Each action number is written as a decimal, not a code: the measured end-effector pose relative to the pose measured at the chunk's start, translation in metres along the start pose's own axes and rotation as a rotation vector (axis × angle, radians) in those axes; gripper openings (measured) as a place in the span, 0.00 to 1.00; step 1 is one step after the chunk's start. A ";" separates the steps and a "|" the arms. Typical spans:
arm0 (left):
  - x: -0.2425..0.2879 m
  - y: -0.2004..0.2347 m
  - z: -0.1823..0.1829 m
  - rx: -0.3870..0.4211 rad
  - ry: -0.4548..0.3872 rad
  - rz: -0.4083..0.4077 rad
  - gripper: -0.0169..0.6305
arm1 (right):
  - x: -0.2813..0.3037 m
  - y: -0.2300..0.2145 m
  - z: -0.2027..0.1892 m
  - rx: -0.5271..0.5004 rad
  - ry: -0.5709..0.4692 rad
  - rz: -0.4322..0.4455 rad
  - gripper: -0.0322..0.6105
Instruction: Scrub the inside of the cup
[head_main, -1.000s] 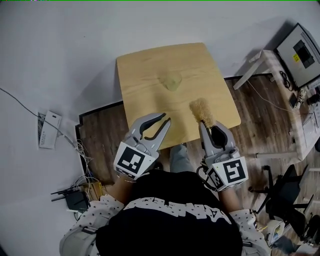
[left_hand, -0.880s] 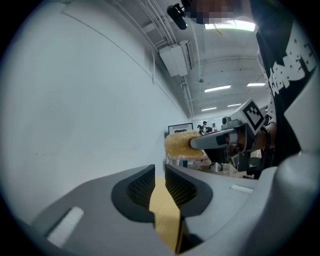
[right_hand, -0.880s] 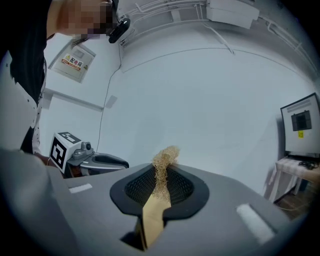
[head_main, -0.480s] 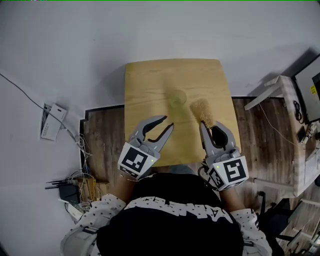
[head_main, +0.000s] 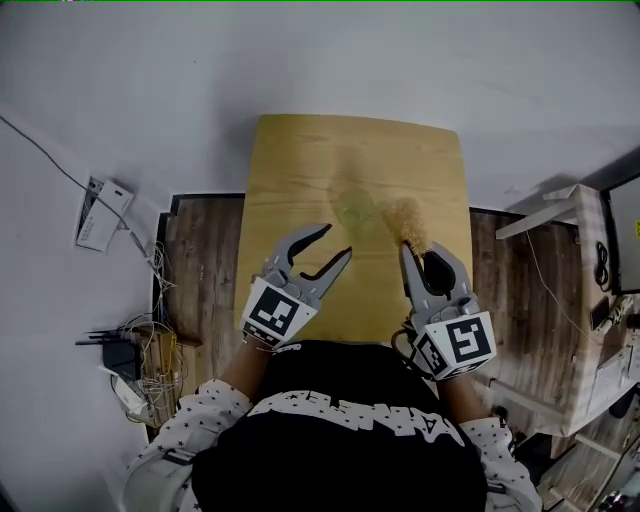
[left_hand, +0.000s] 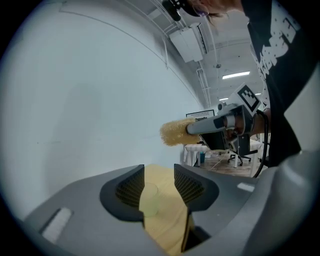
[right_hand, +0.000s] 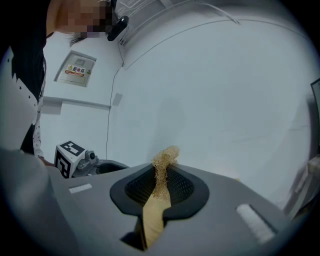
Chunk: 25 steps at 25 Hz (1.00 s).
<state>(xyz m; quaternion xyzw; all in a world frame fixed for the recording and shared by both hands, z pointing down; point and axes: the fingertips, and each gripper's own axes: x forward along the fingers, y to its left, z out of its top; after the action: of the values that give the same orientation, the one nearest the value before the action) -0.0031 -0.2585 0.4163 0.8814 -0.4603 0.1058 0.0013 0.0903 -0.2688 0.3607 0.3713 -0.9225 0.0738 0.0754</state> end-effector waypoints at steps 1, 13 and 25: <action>0.003 0.000 -0.004 0.001 0.007 0.006 0.29 | 0.002 -0.003 -0.002 0.001 0.006 0.010 0.15; 0.031 0.009 -0.049 -0.073 0.070 0.060 0.36 | 0.027 -0.019 -0.021 0.014 0.052 0.083 0.15; 0.062 0.023 -0.095 -0.116 0.161 0.065 0.48 | 0.045 -0.027 -0.027 0.023 0.087 0.085 0.15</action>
<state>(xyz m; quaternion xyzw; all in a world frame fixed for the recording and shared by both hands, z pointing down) -0.0048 -0.3124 0.5185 0.8532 -0.4922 0.1494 0.0859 0.0795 -0.3134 0.3982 0.3292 -0.9323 0.1036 0.1080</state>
